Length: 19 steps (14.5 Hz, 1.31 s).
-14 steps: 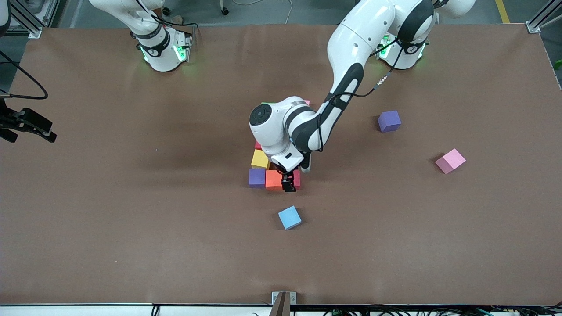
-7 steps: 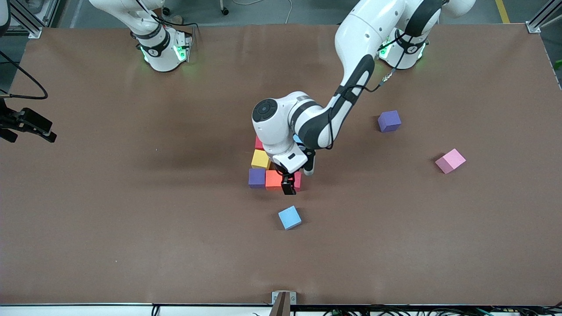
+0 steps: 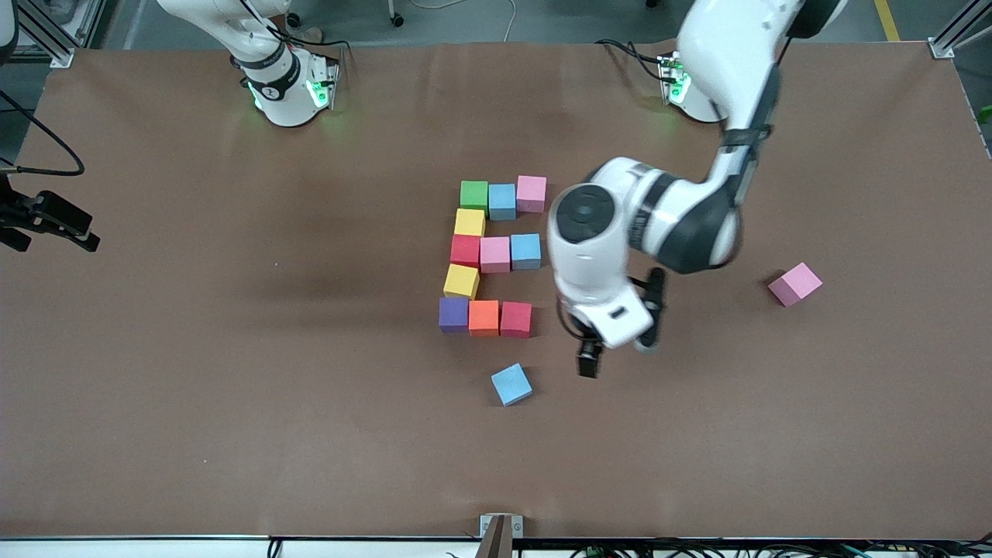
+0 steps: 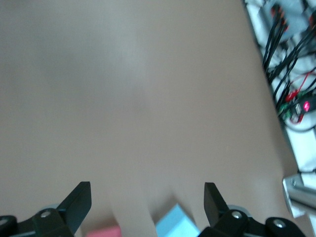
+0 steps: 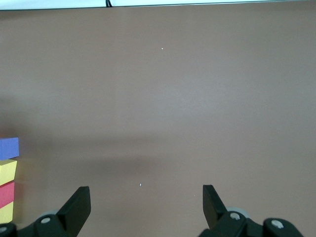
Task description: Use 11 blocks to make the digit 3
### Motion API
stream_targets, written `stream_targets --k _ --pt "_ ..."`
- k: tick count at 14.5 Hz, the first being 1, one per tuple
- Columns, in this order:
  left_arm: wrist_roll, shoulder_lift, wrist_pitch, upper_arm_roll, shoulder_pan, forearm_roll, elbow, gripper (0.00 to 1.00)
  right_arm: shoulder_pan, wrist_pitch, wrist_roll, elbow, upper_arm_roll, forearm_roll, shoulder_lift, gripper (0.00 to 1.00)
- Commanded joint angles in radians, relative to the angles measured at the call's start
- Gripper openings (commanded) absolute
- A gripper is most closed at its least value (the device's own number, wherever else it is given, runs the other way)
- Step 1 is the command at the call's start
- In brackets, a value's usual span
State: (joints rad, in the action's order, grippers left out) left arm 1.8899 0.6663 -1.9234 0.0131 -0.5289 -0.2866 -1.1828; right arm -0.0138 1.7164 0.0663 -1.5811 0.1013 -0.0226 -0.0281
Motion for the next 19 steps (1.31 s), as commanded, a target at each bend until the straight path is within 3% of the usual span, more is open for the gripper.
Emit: stream_targets --k 1,6,8,10,13,16,19 --pt "-0.202 -0.07 0.03 0.008 0.091 0.024 -0.043 1.0 0.011 -0.008 -0.003 0.009 -0.008 0.016 -0.003 1.0" --pt "-0.552 -0.117 0.032 0.008 0.256 0.029 -0.044 1.0 0.011 -0.008 -0.003 0.009 -0.009 0.016 -0.003 1.0" --pt "-0.725 -0.174 0.038 0.013 0.321 0.065 -0.089 1.0 0.011 -0.006 -0.003 0.009 -0.009 0.016 -0.003 1.0" --pt "-0.921 -0.264 0.056 0.047 0.41 0.109 -0.165 1.0 0.011 -0.006 -0.003 0.009 -0.009 0.016 -0.003 1.0" --pt "-1.101 -0.349 0.15 0.163 0.55 0.129 -0.204 1.0 0.011 -0.006 -0.003 0.009 -0.009 0.016 -0.003 1.0" --pt "-1.224 -0.41 0.256 0.176 0.572 0.145 -0.205 1.0 0.011 -0.006 -0.005 0.009 -0.009 0.016 -0.003 1.0" --pt "-1.33 -0.509 0.329 0.243 0.638 0.172 -0.268 1.0 0.012 -0.006 -0.005 0.009 -0.008 0.016 -0.003 1.0"
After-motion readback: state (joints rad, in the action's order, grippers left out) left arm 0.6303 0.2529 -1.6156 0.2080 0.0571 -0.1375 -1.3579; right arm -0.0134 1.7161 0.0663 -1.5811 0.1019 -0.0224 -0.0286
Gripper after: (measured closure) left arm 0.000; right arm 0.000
